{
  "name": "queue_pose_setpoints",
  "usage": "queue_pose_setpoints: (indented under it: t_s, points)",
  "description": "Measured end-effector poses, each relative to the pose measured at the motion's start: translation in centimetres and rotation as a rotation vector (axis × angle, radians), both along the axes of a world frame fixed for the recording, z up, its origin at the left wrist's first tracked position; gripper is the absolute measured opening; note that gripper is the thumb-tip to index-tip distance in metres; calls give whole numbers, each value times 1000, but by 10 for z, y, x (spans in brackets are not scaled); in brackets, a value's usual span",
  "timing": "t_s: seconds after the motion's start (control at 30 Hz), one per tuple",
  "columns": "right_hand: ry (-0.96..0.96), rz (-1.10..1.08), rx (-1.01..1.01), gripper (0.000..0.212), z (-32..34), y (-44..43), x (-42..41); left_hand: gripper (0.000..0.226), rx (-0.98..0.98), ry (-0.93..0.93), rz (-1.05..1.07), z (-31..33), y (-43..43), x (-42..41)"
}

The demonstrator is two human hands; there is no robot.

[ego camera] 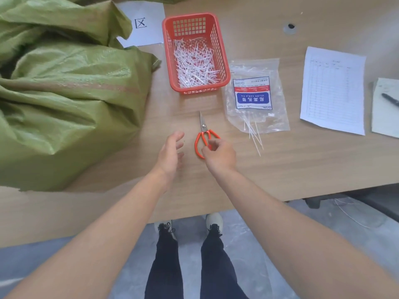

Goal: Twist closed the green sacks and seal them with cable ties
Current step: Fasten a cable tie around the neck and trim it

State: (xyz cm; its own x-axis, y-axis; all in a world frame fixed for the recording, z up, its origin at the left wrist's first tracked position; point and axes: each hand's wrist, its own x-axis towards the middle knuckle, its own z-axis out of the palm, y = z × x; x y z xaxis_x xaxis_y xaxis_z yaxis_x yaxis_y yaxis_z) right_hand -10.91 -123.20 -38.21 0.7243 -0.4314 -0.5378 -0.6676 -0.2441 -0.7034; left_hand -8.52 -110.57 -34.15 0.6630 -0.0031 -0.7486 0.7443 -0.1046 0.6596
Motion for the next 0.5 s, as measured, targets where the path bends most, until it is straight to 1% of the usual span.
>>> queue_pose_setpoints:
  t_s: [0.1, 0.13, 0.33, 0.4, 0.5]
  points:
    - [-27, 12, -94, 10, -15, 7, 6, 49, -10, 26, -5, -9, -2, 2]
    - [-31, 16, -132, 9, -20, 9, 8, 50, -16, 30, -10, -10, -2, 3]
    - [72, 140, -372, 38, -33, 8, 22, 50, -31, 15, -6, -13, 0, 7]
    - [124, 161, -419, 38, -32, 8, 25, 49, -19, 0, -11, -11, 1, 9]
    - [163, 184, -416, 30, -27, 13, 24, 47, -4, -27, -21, -6, 4, 8]
